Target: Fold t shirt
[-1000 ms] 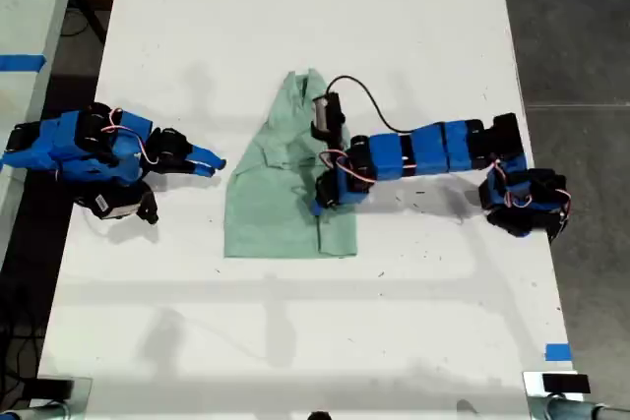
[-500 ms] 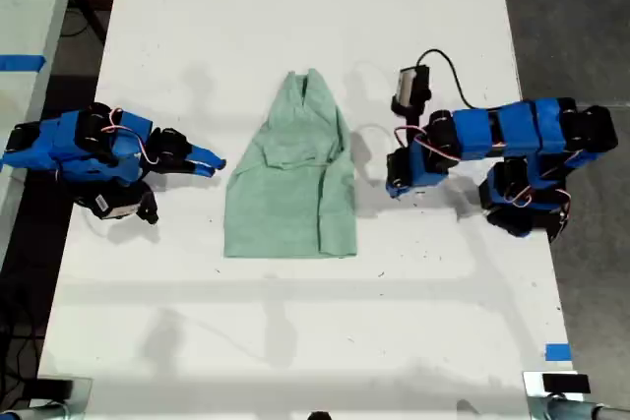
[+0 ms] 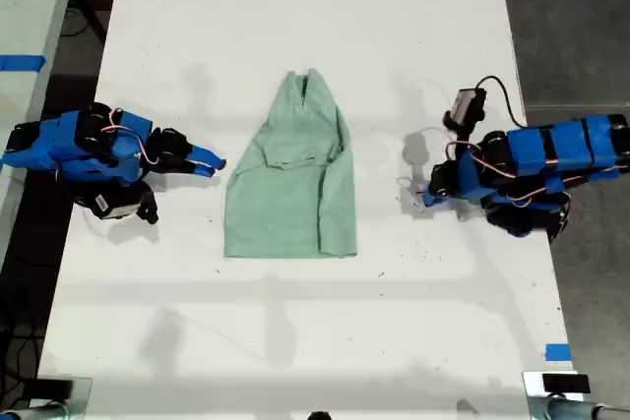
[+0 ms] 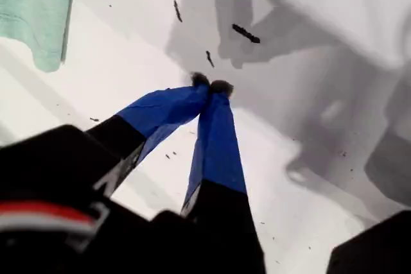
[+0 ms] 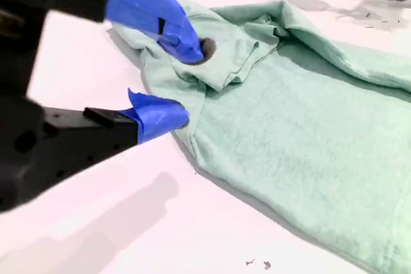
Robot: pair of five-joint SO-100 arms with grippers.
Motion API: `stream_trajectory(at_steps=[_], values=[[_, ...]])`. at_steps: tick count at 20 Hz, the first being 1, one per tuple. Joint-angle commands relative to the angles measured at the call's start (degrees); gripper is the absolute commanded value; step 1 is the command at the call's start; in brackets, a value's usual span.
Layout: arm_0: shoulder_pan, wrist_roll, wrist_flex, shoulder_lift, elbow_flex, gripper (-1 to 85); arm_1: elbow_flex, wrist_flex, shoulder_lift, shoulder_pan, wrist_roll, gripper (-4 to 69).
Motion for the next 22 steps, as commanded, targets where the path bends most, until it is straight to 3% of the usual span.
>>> stream_trajectory(at_steps=[1,3,6,22], values=[[0.44,-0.44,-0.09,0.44,0.09,12.4,5.54,-3.16,6.59,1.49,-1.93,0.2],[0.44,-0.44,-0.09,0.44,0.09,12.4,9.23,-1.41,14.06,1.76,-2.99,0.2],[0.44,-0.44,-0.09,0.44,0.09,12.4,18.46,7.12,36.83,2.81,-3.78,0.2],[0.18,-0.35,-0.09,0.44,0.09,12.6,21.27,6.24,39.37,4.66,-6.42,0.4]])
